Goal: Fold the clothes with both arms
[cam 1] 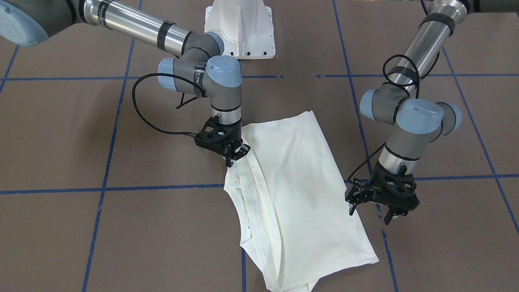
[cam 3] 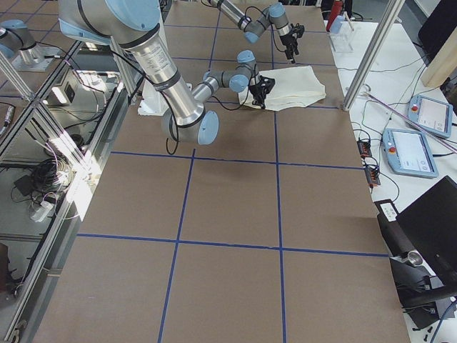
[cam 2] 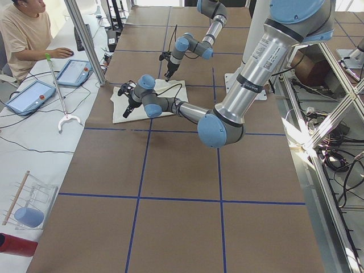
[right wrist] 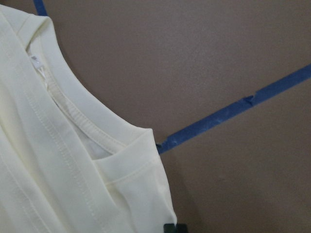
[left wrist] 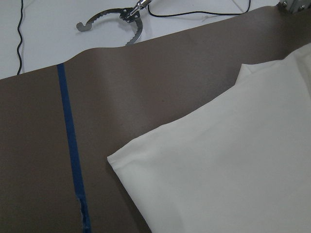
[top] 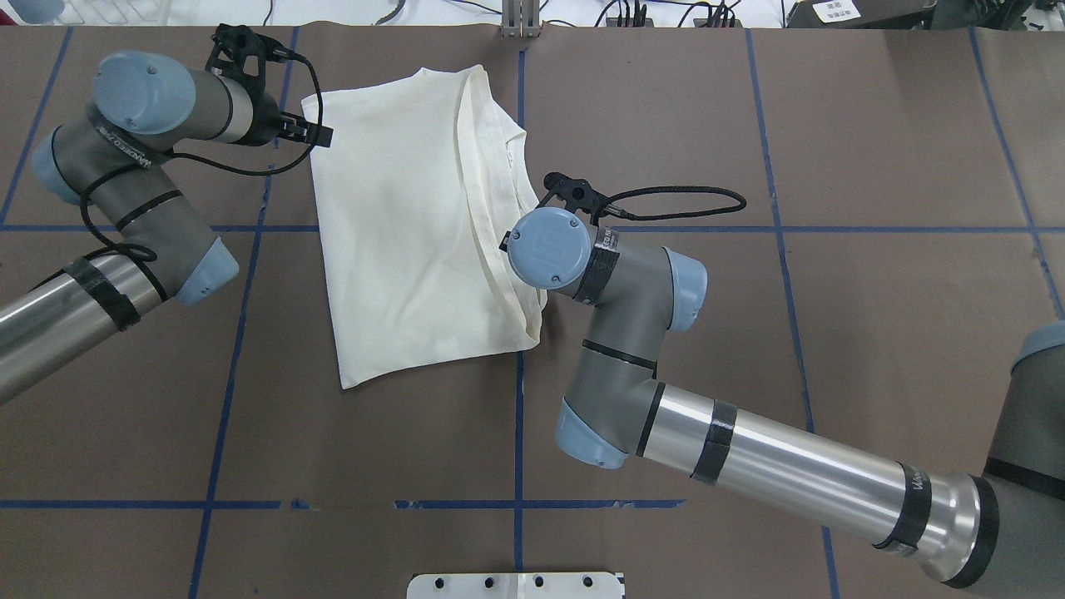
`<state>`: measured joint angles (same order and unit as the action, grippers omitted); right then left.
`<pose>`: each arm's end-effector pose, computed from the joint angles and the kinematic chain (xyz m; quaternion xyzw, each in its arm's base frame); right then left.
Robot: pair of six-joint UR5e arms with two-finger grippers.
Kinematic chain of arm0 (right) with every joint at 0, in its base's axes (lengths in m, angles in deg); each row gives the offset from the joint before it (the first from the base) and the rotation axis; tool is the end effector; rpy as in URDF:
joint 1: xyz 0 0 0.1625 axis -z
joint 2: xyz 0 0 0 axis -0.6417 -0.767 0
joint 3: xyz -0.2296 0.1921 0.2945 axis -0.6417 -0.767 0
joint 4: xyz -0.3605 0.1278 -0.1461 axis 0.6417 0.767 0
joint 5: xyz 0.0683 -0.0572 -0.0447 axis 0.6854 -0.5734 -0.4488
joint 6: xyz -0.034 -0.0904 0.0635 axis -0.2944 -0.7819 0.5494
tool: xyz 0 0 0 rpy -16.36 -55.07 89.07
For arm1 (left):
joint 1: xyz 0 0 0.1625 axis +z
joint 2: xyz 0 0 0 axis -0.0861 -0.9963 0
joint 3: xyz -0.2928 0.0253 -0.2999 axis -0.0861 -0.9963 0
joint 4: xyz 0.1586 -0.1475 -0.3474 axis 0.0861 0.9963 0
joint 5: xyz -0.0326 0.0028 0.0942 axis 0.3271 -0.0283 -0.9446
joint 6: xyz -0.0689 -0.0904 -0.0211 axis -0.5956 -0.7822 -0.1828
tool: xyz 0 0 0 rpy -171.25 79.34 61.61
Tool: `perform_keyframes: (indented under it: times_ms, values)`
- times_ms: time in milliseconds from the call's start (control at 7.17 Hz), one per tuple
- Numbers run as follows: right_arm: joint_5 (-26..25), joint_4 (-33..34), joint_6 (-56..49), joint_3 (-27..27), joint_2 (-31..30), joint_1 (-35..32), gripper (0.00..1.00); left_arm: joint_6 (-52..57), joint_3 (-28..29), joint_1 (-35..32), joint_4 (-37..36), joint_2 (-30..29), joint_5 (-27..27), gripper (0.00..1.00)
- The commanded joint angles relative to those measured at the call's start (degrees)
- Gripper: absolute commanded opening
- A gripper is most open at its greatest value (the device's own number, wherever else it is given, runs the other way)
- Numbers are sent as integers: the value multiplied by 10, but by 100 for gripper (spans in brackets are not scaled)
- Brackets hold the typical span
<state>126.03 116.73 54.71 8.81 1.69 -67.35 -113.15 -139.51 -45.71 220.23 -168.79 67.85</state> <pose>-0.6346 -0.4840 0.2446 0.0814 -0.3915 0.2878 0.8702 0.3948 -0.6547 0.4043 0.3197 0.3851 0.0388 0.8649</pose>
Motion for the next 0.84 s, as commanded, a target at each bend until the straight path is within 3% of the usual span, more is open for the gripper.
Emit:
perform_keyframes:
  times_ms: [0,279,558,697]
  values:
    - [2,12,-1,23,-7,-2,0,-1,-2,0,0,1,0,100]
    - [-2,60,6,157,-90,15,0,-12,-3,6,0,1,1,100]
    - [-59,63,12,295,-211,80,0,-21,-9,9,0,0,0,100]
    - [-70,63,19,339,-258,98,0,-23,-9,12,0,0,1,100]
